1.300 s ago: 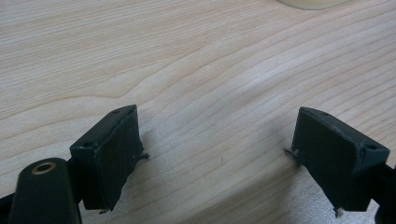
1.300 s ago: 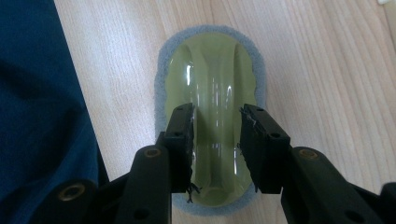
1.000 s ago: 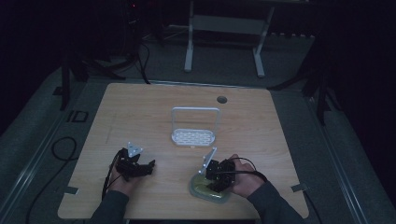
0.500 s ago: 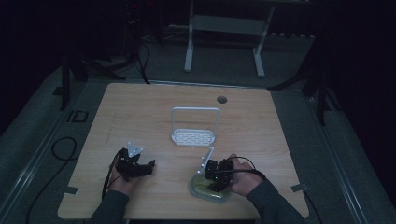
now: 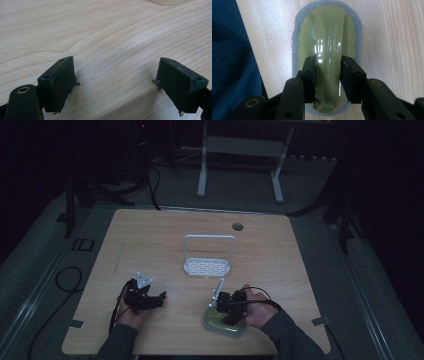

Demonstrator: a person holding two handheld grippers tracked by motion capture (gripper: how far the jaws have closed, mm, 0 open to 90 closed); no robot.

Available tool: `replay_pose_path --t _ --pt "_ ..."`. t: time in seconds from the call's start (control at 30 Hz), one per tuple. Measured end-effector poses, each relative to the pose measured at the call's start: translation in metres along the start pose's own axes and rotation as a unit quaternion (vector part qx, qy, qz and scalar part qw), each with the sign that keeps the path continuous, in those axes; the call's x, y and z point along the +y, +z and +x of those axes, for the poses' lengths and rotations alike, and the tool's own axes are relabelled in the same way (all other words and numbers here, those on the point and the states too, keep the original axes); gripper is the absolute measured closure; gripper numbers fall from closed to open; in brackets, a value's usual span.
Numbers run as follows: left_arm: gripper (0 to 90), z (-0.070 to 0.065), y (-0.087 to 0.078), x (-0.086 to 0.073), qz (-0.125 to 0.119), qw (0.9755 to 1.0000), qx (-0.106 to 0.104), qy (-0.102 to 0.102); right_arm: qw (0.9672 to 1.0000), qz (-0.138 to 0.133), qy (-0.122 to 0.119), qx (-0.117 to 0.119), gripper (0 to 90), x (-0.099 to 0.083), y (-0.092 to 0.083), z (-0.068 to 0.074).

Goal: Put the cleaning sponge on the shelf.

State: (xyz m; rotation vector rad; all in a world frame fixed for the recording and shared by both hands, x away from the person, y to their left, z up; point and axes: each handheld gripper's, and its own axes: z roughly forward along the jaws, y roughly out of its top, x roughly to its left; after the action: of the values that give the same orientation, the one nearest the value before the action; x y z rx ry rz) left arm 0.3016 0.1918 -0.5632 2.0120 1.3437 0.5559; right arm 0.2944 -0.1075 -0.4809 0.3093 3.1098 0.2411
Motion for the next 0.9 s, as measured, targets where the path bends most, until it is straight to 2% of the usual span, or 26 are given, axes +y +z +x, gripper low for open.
replay_pose_path --t 0.47,0.67,0.8,0.9 --pt "15.7 0.0 0.0 0.0 0.0 1.0 0.0 0.0 0.9998 0.017 -0.007 0.005 65.4 0.007 0.001 -0.001" --pt "15.7 0.0 0.0 0.0 0.0 1.0 0.0 0.0 0.9994 0.029 -0.019 0.01 69.7 0.01 0.002 -0.002" --pt "15.7 0.0 0.0 0.0 0.0 1.0 0.0 0.0 0.999 0.031 -0.032 0.004 70.8 0.011 0.001 0.0" --pt "15.7 0.0 0.0 0.0 0.0 1.0 0.0 0.0 0.999 0.03 -0.033 0.003 70.8 0.011 0.001 0.001"
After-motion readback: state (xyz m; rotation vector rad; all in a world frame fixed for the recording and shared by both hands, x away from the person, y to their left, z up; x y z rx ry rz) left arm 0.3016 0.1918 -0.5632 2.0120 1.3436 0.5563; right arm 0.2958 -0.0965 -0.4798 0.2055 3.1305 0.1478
